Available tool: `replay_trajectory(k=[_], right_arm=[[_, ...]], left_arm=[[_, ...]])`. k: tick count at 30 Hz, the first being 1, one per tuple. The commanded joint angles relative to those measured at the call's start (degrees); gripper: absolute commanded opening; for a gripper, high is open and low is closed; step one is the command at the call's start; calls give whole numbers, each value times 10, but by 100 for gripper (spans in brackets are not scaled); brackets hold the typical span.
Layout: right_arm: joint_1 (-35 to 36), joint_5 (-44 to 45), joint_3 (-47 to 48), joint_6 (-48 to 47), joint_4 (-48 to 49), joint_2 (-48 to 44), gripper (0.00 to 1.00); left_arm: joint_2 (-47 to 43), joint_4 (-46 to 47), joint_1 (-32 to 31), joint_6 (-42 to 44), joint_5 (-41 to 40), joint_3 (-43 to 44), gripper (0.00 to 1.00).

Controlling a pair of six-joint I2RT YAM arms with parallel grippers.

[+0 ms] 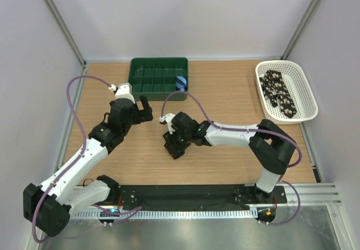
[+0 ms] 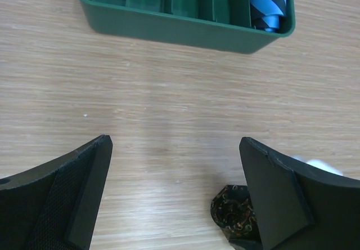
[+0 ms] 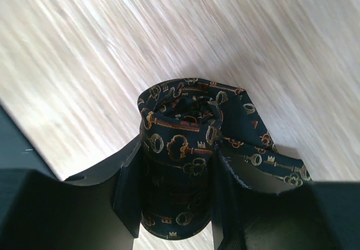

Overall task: Roll the ties
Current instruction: Roll the tie

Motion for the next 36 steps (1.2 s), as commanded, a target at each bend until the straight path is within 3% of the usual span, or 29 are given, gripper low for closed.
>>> replay_trajectory(k=[1,8,14,17,25,36], right_arm=[[-37,-159,-42,63,30,17,10],[-95,-231,-67,82,51,39,10],[-119,-267,-72,98,71,57,10],[-136,-293,-71,108,84,64,9],[-170,-345,-50,121,73,93,9],[-182,-366,-45,115,69,107,9]], left_arm=[[-15,96,1,4,33,-48,100],[-68,257,-14,60,119,-183,100],[-134,372,-19,58,208,-305,100],[-123,395,-31,80,244,-322,100],[-37,475,-116,242,281,-333,100],[29,467,-116,261,346,-309,100]])
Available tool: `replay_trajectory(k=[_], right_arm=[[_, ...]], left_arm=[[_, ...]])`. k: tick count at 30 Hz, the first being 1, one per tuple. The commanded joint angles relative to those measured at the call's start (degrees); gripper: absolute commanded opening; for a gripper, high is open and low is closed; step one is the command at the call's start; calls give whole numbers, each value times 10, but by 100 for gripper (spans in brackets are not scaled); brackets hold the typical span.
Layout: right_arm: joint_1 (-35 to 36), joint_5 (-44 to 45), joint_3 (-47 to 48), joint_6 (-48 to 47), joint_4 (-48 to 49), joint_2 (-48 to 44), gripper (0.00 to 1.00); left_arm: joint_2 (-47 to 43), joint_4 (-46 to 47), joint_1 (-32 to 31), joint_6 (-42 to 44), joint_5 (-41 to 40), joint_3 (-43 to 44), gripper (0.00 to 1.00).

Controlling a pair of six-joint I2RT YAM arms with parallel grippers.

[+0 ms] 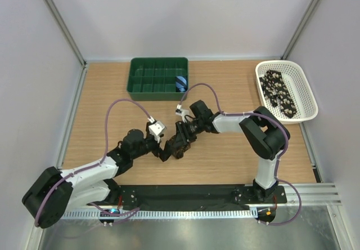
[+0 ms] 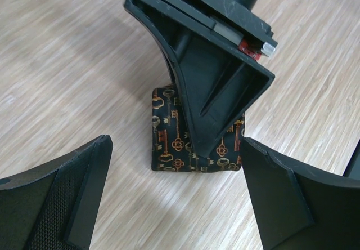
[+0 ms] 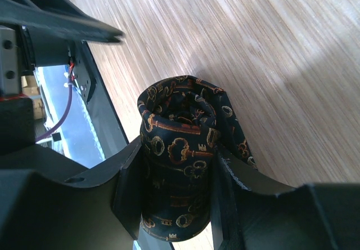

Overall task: Roll the ties
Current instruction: Roll the tie

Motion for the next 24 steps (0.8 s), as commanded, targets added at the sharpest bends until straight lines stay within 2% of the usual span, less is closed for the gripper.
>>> replay_trajectory(k=[1,24], right_arm=[[-2,23,-6,-17,-49,24,9],[-4,20,-10,-1,-29,25,8]], left_arm=[[25,32,-1,18,44,28,100],[147,64,-13,13,72,75,100]])
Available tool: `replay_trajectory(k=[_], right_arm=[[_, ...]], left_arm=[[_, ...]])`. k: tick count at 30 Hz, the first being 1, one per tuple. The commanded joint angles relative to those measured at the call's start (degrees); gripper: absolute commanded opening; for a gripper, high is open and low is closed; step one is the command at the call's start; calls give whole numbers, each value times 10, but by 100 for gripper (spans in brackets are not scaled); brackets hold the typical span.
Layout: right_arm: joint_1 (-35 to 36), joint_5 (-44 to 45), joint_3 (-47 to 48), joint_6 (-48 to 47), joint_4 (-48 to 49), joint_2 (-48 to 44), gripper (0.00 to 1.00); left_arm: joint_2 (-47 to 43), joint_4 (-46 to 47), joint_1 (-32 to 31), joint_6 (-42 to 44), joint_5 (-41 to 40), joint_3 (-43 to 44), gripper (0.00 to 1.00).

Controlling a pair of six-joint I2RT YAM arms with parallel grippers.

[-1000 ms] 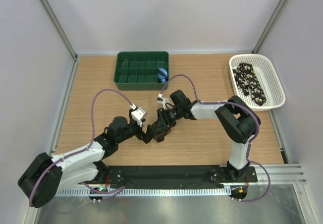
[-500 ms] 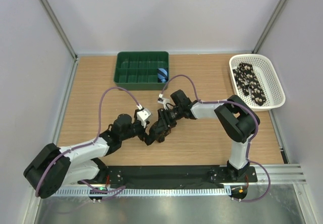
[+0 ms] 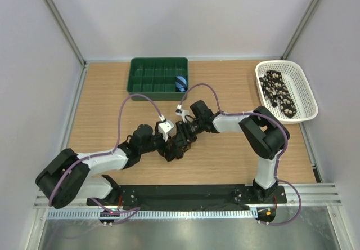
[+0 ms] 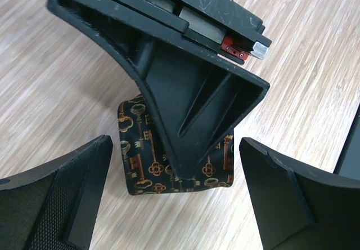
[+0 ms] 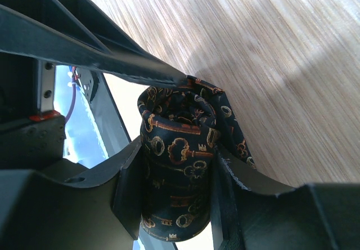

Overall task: Roll the ties
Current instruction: Roll the tie

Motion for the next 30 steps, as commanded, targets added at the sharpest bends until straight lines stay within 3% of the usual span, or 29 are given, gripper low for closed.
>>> replay_trajectory(k=[1,12,18,25,30], right_arm=[[1,30,-12,-5,-26,22,8],[1,24,-14,4,-19,23,8],[0,19,-17,12,-16,21,9],[1,18,-20,19,-12,20,10],[1,17,-19,19,-10,16,10]], left_arm=[[17,44,-5,7,11,21,100],[64,67,-19,8,-1,33,100],[90,80,-23,14,9,37,84],[98,83,-25,26,30,33,82],[105,30,-27,40,24,58,82]])
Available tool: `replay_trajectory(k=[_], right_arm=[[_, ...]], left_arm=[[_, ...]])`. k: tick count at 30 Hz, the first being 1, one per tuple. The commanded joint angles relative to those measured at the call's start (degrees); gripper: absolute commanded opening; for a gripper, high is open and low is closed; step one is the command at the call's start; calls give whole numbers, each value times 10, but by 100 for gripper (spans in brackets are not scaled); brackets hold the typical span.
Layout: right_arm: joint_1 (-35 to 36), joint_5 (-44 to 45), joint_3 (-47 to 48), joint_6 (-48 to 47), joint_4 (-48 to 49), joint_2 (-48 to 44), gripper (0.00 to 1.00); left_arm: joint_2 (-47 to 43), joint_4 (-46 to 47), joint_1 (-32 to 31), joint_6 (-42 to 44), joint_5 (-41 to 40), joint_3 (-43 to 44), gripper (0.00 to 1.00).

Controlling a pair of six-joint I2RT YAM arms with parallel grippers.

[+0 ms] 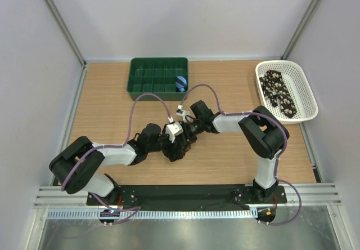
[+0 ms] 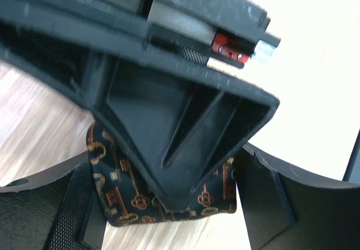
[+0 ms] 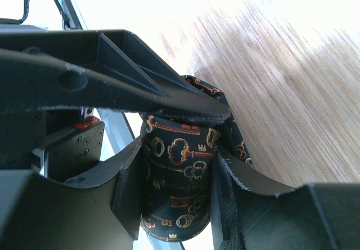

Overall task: Roll the ties
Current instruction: Roll the tie

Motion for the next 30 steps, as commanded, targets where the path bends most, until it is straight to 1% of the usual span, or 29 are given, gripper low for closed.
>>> replay_trajectory(k=[1,3,7,11,16,18,19,21,27,28,30], right_arm=[[3,23,-17,-7,-17,12,11],[3,22,-18,-6,-17,14,11],[3,21,-24,-1,-8,14,11],[2,15,-24,4,-8,16,11],[0,11,-23,7,-7,15,11],[-3,6,-23,9,-8,14,11],[-4,2,-23,11,-8,15,11],[-3,-5,-24,14,16,17,11],[-4,-16,-29,25,34,28,11],[-4,-17,-30,26,37,28,11],[-6,-19,-31,27,41,28,11]], left_arm=[[3,-16,-5,26,2,36,81],[5,-22,-5,27,-3,43,80],[-6,-16,-8,22,-22,47,82],[-7,-17,-7,29,-23,49,75],[-1,-14,-11,27,-21,42,73],[-10,-3,-15,29,-28,31,73],[-14,18,-17,32,-28,16,73],[-17,36,-20,32,-30,6,73],[-6,64,-20,32,-36,6,74],[-5,66,-20,45,-36,6,74],[0,65,-20,48,-36,9,70]])
